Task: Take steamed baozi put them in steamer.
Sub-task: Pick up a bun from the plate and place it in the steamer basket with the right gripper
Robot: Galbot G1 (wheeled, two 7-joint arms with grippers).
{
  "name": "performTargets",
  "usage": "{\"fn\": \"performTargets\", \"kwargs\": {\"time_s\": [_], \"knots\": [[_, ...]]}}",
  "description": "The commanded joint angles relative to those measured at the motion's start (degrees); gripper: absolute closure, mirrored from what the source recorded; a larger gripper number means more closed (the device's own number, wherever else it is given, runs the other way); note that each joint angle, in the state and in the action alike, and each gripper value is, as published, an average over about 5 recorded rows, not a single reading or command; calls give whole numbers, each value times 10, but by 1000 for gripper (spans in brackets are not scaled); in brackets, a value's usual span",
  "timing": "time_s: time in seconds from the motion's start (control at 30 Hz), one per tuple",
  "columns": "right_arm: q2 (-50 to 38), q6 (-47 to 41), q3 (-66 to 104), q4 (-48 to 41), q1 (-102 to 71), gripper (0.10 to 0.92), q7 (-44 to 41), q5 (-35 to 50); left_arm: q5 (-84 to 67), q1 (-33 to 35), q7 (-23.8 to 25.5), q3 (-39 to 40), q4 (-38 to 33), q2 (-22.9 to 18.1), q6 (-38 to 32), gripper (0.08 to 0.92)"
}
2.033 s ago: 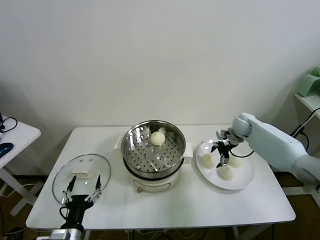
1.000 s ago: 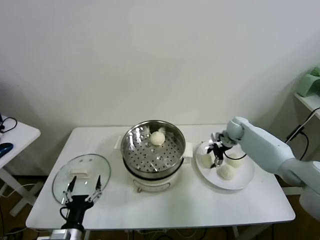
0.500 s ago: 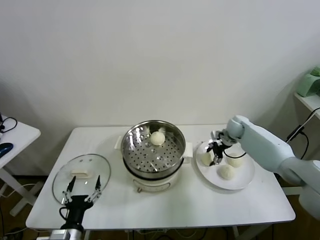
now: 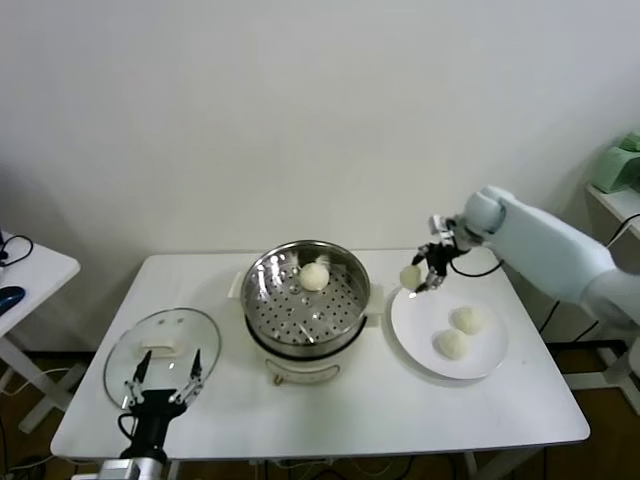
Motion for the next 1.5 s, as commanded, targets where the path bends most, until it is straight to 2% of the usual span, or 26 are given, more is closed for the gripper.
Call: {"fn": "performTargets", "kwargs": {"time_s": [0.03, 0.23, 0.7, 1.5], "knots": [[33, -34, -198, 35, 219, 313, 5, 284, 2, 0, 0, 5, -2, 1, 0, 177], [105, -55, -228, 57, 241, 317, 16, 347, 3, -1, 0, 10, -10, 2, 2, 177], [278, -71, -262, 22, 148, 319, 41, 370, -1, -6, -1, 6, -26, 7, 11, 177], [300, -71, -260, -1, 63, 314, 60, 310, 0, 2, 0, 6, -22, 4, 4, 177]]}}
